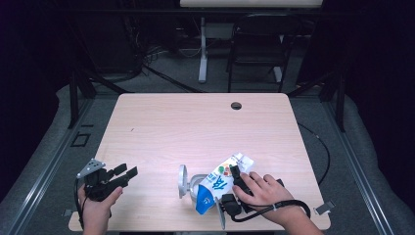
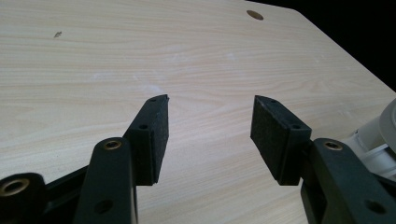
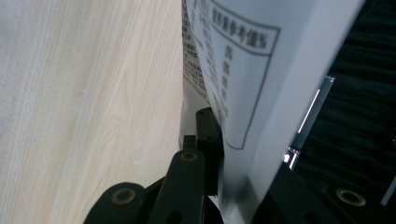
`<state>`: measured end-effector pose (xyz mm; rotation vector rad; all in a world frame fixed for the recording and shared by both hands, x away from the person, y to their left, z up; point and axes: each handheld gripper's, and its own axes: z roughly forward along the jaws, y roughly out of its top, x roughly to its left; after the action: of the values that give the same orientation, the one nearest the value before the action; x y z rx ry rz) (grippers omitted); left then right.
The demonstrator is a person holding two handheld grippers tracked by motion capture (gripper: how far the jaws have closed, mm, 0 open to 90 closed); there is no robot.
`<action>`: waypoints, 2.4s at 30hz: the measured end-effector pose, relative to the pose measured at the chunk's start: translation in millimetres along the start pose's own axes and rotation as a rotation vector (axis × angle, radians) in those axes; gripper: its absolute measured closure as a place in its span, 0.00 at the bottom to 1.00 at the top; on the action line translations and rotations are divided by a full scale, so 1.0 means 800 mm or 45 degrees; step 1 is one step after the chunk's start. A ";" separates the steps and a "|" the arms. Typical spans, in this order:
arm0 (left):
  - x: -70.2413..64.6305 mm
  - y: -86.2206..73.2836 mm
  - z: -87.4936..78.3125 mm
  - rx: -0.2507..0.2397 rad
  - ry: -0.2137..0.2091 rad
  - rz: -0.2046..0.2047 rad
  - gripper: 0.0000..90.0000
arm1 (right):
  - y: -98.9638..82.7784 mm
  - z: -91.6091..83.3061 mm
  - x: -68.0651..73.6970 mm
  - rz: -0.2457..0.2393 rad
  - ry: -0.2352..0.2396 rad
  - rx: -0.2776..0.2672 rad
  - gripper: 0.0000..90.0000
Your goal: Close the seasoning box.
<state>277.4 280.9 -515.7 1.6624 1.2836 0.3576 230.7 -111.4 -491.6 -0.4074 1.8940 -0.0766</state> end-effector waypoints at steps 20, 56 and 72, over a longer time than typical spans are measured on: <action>-0.001 0.001 0.008 0.000 -0.001 -0.034 0.53 | -0.011 0.000 0.004 0.250 0.089 -0.029 0.98; 0.006 -0.003 0.006 0.003 0.016 -0.037 0.53 | -0.020 0.000 0.029 0.761 0.078 -0.162 0.98; 0.007 -0.003 0.004 0.005 0.018 -0.033 0.53 | -0.023 -0.002 0.039 1.083 0.118 -0.246 0.98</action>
<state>280.9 284.0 -521.2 1.6481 1.3157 0.3524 224.0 -138.9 -514.7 0.3015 2.0290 0.6634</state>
